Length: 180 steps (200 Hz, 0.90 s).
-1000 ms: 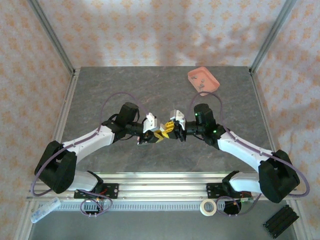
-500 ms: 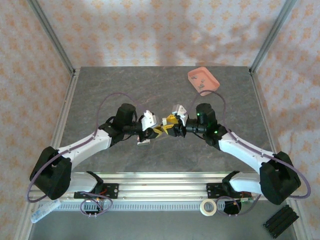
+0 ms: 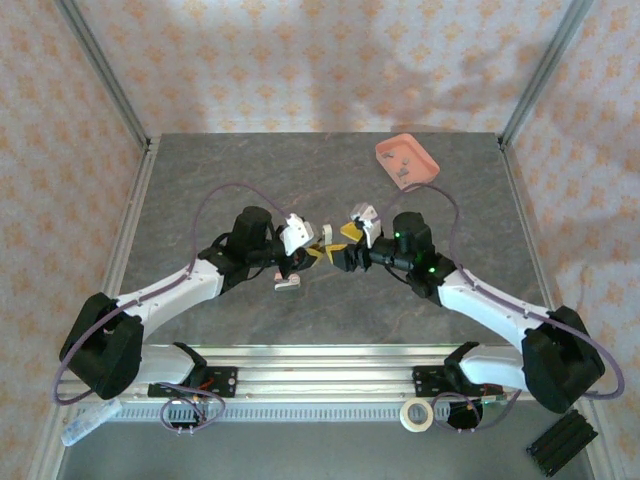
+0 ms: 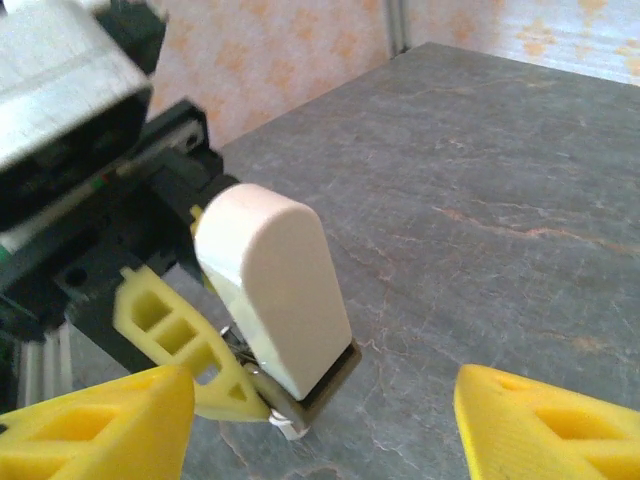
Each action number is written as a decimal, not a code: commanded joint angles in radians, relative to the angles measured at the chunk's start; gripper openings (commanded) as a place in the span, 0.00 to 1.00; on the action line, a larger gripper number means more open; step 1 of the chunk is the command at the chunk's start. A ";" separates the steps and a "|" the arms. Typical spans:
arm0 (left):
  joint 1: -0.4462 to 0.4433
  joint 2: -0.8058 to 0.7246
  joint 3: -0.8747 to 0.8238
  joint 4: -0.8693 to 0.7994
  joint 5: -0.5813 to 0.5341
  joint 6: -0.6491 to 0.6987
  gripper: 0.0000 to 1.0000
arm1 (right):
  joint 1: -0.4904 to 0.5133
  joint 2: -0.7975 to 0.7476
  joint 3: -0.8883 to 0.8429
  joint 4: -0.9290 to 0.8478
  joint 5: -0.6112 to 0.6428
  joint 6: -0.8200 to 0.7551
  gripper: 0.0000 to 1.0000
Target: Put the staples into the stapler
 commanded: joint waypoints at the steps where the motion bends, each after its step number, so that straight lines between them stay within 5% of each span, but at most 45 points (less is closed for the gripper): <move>1: -0.015 -0.003 -0.008 0.076 -0.182 -0.178 0.08 | 0.003 -0.068 0.003 -0.001 0.122 0.167 0.71; 65: -0.111 0.101 0.049 0.001 -0.622 -0.630 0.11 | 0.001 -0.116 0.080 -0.363 0.542 0.419 0.71; 135: -0.219 0.263 0.169 -0.165 -0.868 -0.867 0.09 | -0.001 -0.095 0.053 -0.414 0.578 0.524 0.69; 180: -0.247 0.356 0.245 -0.252 -0.908 -0.936 0.09 | -0.001 -0.133 0.012 -0.414 0.596 0.535 0.69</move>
